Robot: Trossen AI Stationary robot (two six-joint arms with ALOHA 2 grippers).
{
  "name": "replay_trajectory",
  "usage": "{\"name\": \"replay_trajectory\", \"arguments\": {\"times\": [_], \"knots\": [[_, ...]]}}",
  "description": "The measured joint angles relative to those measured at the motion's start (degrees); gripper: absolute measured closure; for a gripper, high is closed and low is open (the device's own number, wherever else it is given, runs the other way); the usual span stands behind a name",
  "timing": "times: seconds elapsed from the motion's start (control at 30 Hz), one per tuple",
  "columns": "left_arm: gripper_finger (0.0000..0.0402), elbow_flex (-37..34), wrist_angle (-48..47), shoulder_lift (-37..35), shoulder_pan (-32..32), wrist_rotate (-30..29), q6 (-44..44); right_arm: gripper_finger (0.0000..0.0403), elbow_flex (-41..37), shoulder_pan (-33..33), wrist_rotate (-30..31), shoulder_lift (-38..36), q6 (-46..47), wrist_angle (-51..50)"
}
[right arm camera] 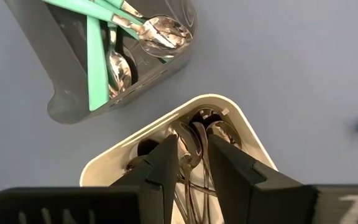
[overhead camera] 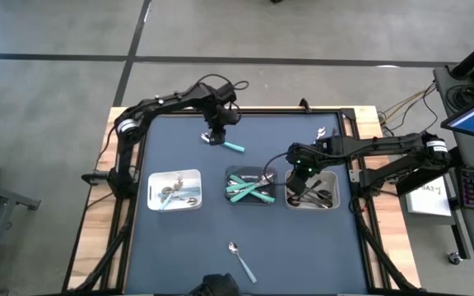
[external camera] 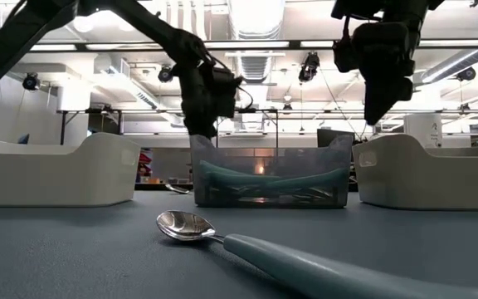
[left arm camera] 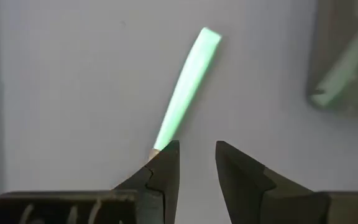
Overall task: Sort silverware by color (type)
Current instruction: Put the green spoon into the black transparent bin
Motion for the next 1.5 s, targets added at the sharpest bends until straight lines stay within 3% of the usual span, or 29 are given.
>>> {"name": "replay_trajectory", "arguments": {"times": [0.3, 0.63, 0.83, 1.0, 1.13, 1.27, 1.5], "knots": [[0.0298, -7.9, 10.9, 0.7, 0.1, -1.5, 2.8, 0.0321, 0.0, 0.0, 0.0, 0.0, 0.0, 0.4], [0.0241, -9.9, 14.5, 2.4, 0.2, -2.0, 3.6, 0.0321, 0.0, 0.0, 0.0, 0.0, 0.0, 0.6], [0.0234, -11.2, 15.6, 4.4, 0.2, -3.7, 3.6, 0.0321, 0.0, 0.0, 0.0, 0.0, 0.0, 0.6], [0.0257, -11.3, 15.7, 5.4, -0.1, -9.7, 0.7, 0.0321, 0.0, 0.0, 0.0, 0.0, 0.0, 0.6], [0.0308, -11.4, 15.5, 5.5, 0.1, -11.0, -1.7, 0.0321, 0.0, 0.0, 0.0, 0.0, 0.0, 0.7], [0.038, -11.3, 15.0, 5.2, 0.5, -7.6, -5.6, 0.0321, 0.0, 0.0, 0.0, 0.0, 0.0, 0.7], [0.038, -12.1, 11.0, 1.7, -1.0, -3.0, -10.3, 0.0321, 0.0, 0.0, 0.0, 0.0, 0.0, 0.8]]}}
